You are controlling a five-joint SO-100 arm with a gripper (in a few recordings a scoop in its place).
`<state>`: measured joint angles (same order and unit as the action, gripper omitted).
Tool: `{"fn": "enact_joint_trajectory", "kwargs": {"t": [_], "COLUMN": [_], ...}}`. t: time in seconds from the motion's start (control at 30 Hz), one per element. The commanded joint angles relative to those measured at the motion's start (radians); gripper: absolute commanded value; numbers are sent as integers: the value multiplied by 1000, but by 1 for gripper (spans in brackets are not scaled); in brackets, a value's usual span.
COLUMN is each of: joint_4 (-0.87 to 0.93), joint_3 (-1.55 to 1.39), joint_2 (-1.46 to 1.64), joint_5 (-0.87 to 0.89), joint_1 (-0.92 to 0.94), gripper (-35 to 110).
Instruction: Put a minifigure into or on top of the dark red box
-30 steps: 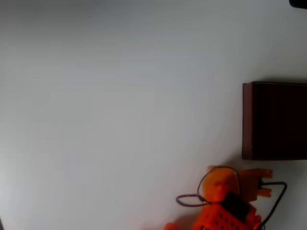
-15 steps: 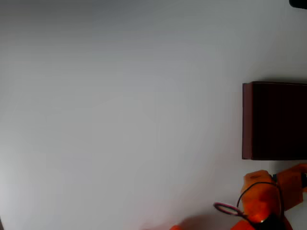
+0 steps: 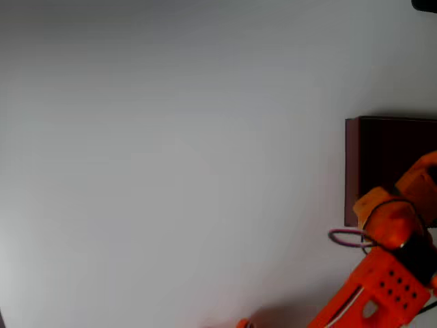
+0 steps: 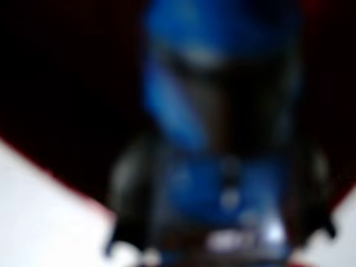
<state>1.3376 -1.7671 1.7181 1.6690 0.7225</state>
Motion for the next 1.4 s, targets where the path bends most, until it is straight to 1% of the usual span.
{"fn": "enact_joint_trajectory", "kwargs": {"t": [0.0,0.03,0.1,0.2,0.3,0.4,0.5,0.63,0.83,0.93,1.0,1.13,1.27,1.37], "joint_4": [-23,-37,-37,-6,100,109,161,192,201,153,127,18,-5,-15], "joint_3": [91,98,133,239,365,373,393,345,187,8,-121,-411,-657,-857], "joint_2": [-91,-112,-169,-275,-359,-348,-284,-52,380,615,772,1086,1364,1575], "joint_5": [-58,-80,-115,-184,-241,-305,-402,-522,-813,-965,-1057,-1203,-1325,-1394], "joint_1": [-31,-34,-35,-37,-43,-57,-74,-170,-391,-537,-657,-904,-1163,-1279], "gripper": [0,2,15,22,27,28,27,23,17,11,4,2,0,0]}}
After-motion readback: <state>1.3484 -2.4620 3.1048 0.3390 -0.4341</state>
